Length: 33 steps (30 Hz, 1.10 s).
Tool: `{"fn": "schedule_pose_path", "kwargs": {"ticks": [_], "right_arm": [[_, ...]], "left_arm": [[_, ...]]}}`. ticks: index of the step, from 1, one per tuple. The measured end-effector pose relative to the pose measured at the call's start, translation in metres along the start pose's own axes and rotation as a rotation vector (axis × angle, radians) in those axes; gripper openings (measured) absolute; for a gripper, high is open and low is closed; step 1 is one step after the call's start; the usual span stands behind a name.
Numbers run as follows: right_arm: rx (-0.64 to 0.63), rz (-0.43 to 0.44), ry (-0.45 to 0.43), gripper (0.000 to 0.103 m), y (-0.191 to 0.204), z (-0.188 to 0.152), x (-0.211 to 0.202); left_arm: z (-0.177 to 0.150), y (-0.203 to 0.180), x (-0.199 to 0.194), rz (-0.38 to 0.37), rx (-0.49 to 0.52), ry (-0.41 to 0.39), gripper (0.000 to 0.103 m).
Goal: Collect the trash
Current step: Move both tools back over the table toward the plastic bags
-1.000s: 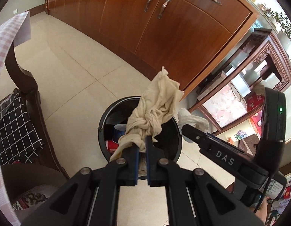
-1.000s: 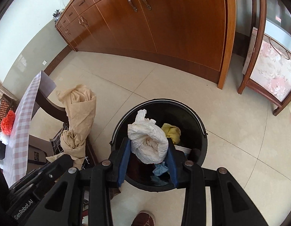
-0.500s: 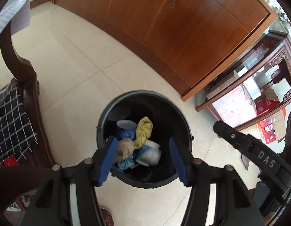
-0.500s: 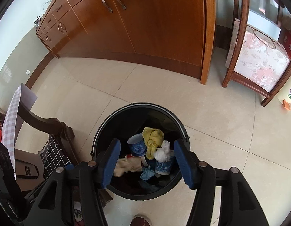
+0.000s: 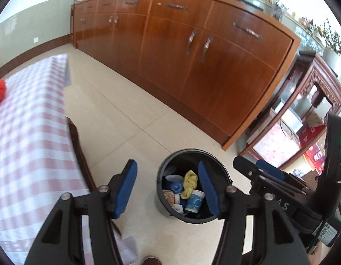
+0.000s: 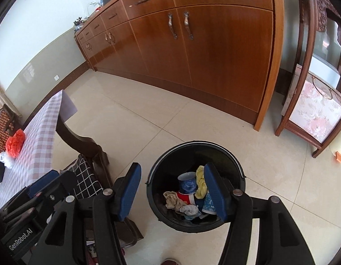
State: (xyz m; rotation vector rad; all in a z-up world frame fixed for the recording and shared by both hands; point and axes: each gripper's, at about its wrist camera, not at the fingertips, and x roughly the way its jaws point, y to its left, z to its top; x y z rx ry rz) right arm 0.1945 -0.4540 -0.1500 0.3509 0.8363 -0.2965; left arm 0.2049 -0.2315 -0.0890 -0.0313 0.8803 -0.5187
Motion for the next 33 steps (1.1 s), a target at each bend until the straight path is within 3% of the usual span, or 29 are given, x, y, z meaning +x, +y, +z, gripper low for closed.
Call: {"fn": "schedule_pose_path", "kwargs": {"ticks": [16,25,33], "right_arm": [[-0.248,0.255,-0.085,0.068,0.18,0.005,-0.045],[-0.363,0.377,-0.054,0.069,0.271,-0.012,-0.035],[-0.412,0.435,-0.005,0.069,0.34,-0.015,-0.006]], "left_arm": [[0.004,0.147,-0.115,0.239,-0.171,-0.188,0.059],[-0.012,0.228,-0.141,0.37,-0.278,-0.208,0.059],[-0.008,0.288,-0.136,0.425,-0.346,-0.196,0.059]]}}
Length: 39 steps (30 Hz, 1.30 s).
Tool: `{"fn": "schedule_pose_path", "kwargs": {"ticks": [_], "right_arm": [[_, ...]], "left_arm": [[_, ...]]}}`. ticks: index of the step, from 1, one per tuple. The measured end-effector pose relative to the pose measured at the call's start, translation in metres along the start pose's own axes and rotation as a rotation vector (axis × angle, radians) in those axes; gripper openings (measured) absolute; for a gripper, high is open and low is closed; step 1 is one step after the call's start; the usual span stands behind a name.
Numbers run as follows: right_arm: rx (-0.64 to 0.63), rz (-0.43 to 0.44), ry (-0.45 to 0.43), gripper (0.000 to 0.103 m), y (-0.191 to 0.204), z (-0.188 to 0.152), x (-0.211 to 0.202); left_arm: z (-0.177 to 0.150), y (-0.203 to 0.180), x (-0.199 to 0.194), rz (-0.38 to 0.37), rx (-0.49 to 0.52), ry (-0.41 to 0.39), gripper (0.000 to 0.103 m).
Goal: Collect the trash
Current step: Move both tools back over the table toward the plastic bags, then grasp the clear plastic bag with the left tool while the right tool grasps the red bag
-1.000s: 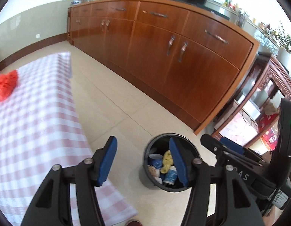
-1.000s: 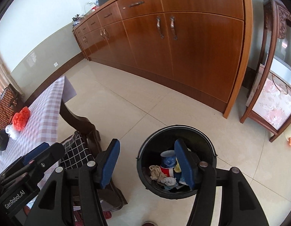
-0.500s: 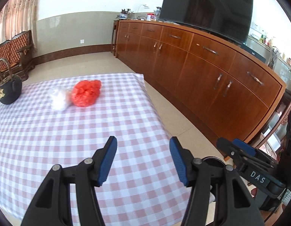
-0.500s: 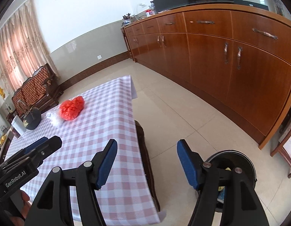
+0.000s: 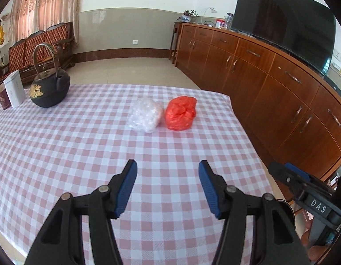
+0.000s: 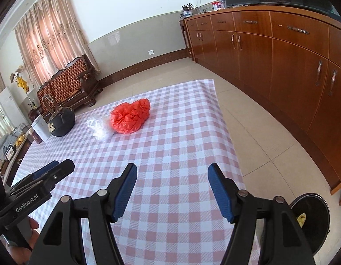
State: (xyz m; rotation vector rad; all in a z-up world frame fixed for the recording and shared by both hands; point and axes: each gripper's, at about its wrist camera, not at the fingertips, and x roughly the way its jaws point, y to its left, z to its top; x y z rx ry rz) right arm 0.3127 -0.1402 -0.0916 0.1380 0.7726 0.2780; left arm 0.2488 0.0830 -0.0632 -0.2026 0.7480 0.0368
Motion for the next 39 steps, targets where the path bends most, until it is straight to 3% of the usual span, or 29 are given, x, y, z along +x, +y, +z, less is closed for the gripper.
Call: {"fn": "schedule_pose_path", "kwargs": {"ticks": [16,29,37,39], "right_arm": [[-0.018,0.061,0.041,0.069,0.053,0.06,0.096],[-0.006,0.088,0.053,0.078,0.076,0.109,0.161],[-0.019,0.077,0.16,0.078,0.081,0.108,0.215],[-0.039,0.078,0.166,0.069,0.08,0.102,0.219]], "left_arm": [[0.044,0.034,0.065,0.006,-0.054,0.027,0.059],[0.058,0.038,0.112,-0.003,-0.087,0.056,0.059],[0.055,0.046,0.125,-0.009,-0.12,0.072,0.058],[0.054,0.044,0.13,-0.018,-0.109,0.093,0.052]]}}
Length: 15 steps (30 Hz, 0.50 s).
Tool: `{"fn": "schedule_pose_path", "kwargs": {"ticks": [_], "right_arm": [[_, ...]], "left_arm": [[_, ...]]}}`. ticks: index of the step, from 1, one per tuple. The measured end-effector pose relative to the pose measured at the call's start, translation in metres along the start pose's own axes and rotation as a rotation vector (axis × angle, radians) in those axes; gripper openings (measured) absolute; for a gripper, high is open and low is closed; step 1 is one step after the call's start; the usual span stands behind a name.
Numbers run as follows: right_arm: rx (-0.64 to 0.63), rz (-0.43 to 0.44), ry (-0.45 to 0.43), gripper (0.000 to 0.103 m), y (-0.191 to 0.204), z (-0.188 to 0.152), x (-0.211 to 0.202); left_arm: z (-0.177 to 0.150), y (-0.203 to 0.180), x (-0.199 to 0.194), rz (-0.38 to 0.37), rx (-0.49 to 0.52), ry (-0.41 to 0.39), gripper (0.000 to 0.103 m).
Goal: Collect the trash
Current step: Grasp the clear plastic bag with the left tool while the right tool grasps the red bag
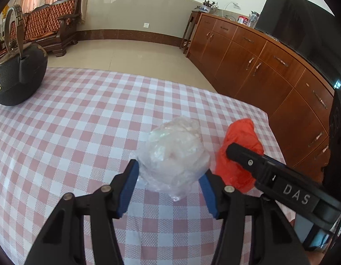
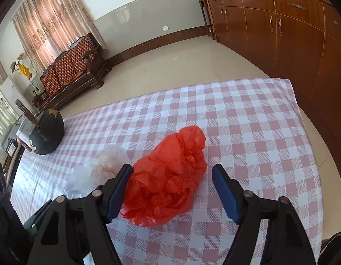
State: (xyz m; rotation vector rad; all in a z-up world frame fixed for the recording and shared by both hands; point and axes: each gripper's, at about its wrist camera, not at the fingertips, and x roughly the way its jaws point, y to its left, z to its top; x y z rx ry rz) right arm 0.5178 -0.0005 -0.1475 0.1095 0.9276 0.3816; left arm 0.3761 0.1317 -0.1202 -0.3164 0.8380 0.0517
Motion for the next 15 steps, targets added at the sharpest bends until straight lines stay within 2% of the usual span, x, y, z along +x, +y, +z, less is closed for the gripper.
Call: {"fn": "schedule_pose_path", "kwargs": {"ticks": [1,2,4,8,15], "right_arm": [[-0.006,0.005,0.009,0.059,-0.001,-0.003,0.003],[-0.008,0.009,0.02,0.055,-0.001,-0.005,0.005],[-0.014,0.012,0.035,0.052,-0.003,-0.01,0.01],[-0.032,0.016,0.018,0.036,-0.003,-0.016,0.007],[-0.043,0.027,-0.037,0.035,-0.005,-0.032,-0.031]], "left_arm": [[-0.002,-0.002,0.002,0.0,0.011,0.007,0.047],[-0.003,-0.003,0.005,0.0,0.016,0.015,0.044],[-0.004,-0.003,0.006,-0.01,0.005,0.017,0.034],[-0.005,-0.003,-0.001,-0.01,-0.004,-0.006,0.025],[-0.014,-0.002,-0.032,-0.002,0.016,-0.053,0.023]]}}
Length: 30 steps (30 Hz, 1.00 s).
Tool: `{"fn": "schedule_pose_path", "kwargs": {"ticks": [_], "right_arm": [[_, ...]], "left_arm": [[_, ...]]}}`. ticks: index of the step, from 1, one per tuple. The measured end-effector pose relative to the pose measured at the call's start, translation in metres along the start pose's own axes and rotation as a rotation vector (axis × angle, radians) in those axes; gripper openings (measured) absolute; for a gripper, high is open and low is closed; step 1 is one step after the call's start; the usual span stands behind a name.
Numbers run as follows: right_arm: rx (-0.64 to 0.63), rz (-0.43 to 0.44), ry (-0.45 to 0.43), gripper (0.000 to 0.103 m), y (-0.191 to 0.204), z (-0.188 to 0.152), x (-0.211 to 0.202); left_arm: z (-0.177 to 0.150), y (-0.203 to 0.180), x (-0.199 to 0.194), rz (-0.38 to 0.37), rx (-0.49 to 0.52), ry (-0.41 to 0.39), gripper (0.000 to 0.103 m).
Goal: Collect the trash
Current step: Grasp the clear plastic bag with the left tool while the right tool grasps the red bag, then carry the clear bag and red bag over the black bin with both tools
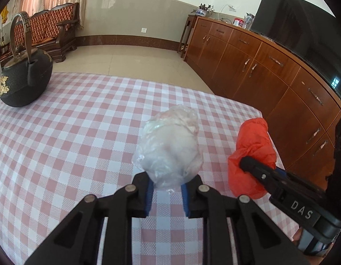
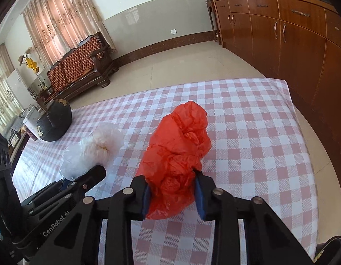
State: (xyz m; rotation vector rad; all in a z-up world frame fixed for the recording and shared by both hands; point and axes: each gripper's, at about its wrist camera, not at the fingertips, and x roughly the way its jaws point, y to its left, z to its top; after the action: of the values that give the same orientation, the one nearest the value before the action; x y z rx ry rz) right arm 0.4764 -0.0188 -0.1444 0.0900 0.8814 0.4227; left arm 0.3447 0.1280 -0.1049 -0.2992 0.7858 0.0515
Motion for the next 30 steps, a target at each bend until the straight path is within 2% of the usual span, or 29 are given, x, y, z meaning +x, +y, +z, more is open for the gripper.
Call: {"fn": "schedule_pose_path", "kwargs": {"ticks": [12,20,30], "right_arm": [[0.002,0.006,-0.019,0.035,-0.005,-0.054,-0.084],[-0.018,-0.001,-0.05,0.035,-0.003,-0.099,-0.144],[0.01,-0.02,-0.055,0.035,-0.024,-0.144,-0.19]], "left_arm": [[-0.033,-0.009,-0.057,-0.011,0.044,-0.034,0.022],[-0.061,-0.016,-0.097,-0.063,0.04,-0.04,0.022],[-0.097,-0.044,-0.129,-0.127,0.08,-0.033,0.023]]}}
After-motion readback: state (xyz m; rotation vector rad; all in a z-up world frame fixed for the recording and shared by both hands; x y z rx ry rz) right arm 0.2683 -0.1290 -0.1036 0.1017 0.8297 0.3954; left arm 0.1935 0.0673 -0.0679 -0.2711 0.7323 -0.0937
